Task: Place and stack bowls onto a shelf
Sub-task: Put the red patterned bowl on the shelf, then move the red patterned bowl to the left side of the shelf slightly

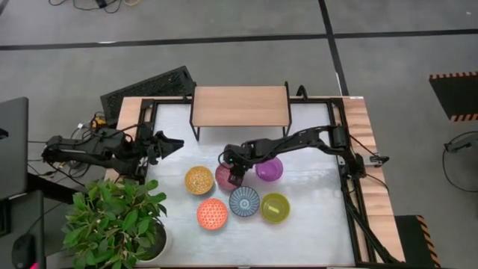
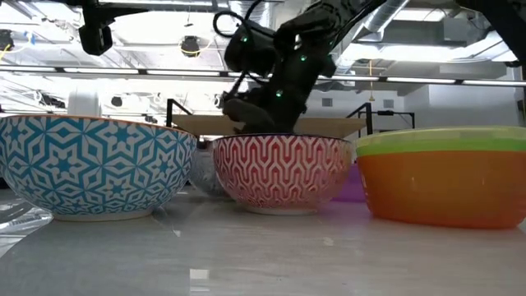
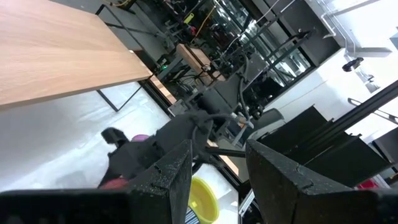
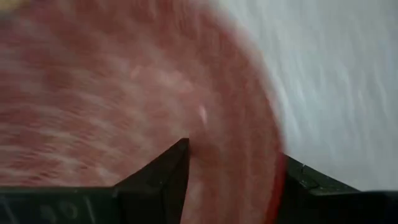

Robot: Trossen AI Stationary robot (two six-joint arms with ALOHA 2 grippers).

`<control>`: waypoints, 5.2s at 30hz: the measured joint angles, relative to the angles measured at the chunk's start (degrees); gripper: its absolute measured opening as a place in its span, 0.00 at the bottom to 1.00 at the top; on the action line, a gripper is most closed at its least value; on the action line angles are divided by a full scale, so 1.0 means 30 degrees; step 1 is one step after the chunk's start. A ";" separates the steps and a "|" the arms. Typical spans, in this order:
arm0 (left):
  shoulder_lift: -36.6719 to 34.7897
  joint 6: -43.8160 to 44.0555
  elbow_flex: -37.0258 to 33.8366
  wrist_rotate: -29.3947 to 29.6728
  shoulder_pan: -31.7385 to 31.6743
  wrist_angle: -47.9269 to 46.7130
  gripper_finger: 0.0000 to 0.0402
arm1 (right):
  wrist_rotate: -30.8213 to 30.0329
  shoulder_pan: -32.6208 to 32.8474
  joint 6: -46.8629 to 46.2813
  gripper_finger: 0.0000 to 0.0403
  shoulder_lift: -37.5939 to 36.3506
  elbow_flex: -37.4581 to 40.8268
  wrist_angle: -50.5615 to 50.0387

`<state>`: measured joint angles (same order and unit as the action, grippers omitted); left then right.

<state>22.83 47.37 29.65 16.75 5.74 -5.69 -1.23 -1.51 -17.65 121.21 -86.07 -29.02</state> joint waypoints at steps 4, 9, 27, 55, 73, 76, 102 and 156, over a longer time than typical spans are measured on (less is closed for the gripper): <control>0.0003 0.0000 0.0000 0.0007 0.0000 -0.0003 0.34 | -0.0197 0.0013 0.0098 0.46 -0.0070 -0.0080 0.0019; 0.0000 -0.0025 0.0000 0.0015 0.0006 -0.0022 0.34 | -0.0522 -0.0070 -0.0017 0.33 -0.0138 -0.0463 -0.0749; 0.0000 -0.0327 0.0000 0.0024 0.0002 -0.0029 0.34 | 0.2171 -0.1330 -0.0618 0.11 -0.0428 -0.2979 -0.3528; 0.0095 -0.0197 0.0000 0.0670 0.0000 -0.0357 0.34 | 0.2353 -1.0248 -0.1332 0.11 -0.7508 -0.4529 -0.9785; 0.0095 -0.0357 0.0000 0.1566 0.0000 -0.0481 0.34 | 0.3136 -1.4246 -0.0147 0.11 -0.7198 -0.3615 -1.0471; 0.0095 -0.0357 0.0000 0.1653 0.0000 -0.0474 0.34 | 0.3221 -1.4239 -0.0098 0.11 -0.7198 -0.2699 -1.0248; 0.0095 -0.0270 0.0000 0.1690 0.0000 -0.0459 0.34 | 0.2841 -1.4530 -0.0453 0.21 -0.7169 -0.1967 -0.8255; 0.0146 -0.0714 0.0000 0.1695 0.0000 -0.1048 0.34 | -0.0566 0.3498 -0.3847 0.43 -0.9851 0.2647 -0.7086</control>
<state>23.27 45.23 29.65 21.84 5.74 -8.84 -2.93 8.98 -29.19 91.66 -78.13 -50.27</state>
